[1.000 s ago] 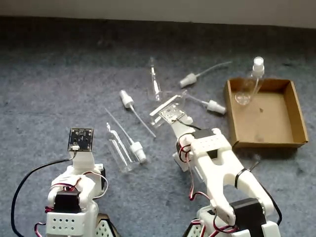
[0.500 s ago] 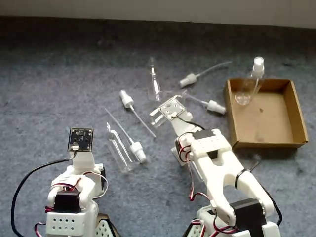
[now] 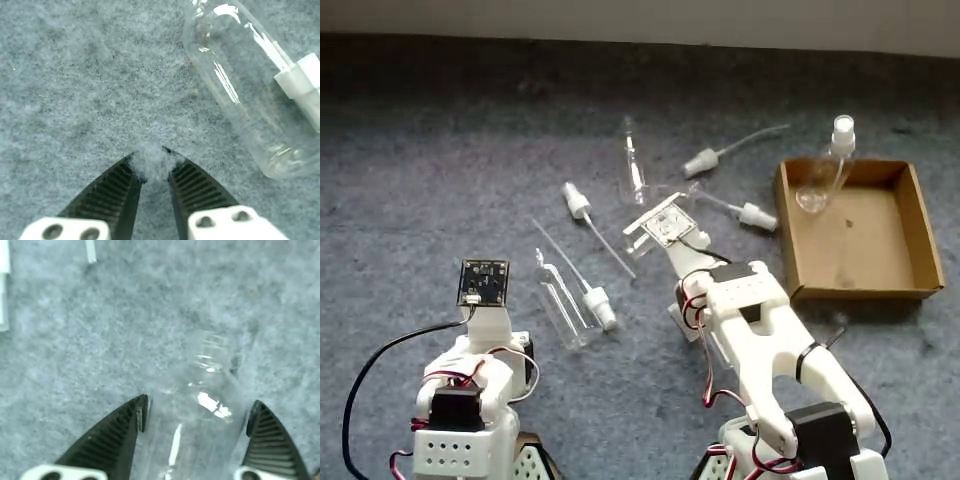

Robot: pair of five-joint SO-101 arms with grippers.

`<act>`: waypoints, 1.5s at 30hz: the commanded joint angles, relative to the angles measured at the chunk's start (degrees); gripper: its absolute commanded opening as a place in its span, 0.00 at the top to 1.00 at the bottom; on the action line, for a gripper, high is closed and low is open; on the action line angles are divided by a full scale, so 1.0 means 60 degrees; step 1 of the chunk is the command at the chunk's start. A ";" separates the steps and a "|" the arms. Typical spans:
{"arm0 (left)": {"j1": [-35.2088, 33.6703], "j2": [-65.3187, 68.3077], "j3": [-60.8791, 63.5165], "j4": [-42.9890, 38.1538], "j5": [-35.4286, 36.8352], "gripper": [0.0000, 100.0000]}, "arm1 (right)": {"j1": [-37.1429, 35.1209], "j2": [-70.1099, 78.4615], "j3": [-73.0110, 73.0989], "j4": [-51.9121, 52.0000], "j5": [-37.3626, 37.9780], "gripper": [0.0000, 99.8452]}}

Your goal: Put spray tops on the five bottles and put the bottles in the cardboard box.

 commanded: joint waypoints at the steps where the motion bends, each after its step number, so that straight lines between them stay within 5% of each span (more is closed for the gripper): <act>1: 0.0168 -0.0051 0.0198 -0.0161 -0.0088 0.99 | 0.0110 -0.0374 -0.0066 0.0066 -0.0044 0.72; 8: 0.0168 -0.0051 0.0198 -0.0161 -0.0088 0.99 | 0.0110 -0.0432 -0.0125 0.0037 -0.0044 0.83; 17: 0.0168 -0.0051 0.0198 -0.0161 -0.0088 0.99 | 0.0139 -0.0842 -0.0154 0.0081 -0.0059 0.83; 35: 0.0168 -0.0051 0.0198 -0.0147 -0.0088 0.99 | 0.0139 -1.0513 0.1443 0.1179 -0.0073 0.83; 45: 0.0168 -0.0051 0.0198 -0.0132 -0.0088 0.99 | 0.0608 -1.3238 0.2542 0.1648 -0.2095 0.83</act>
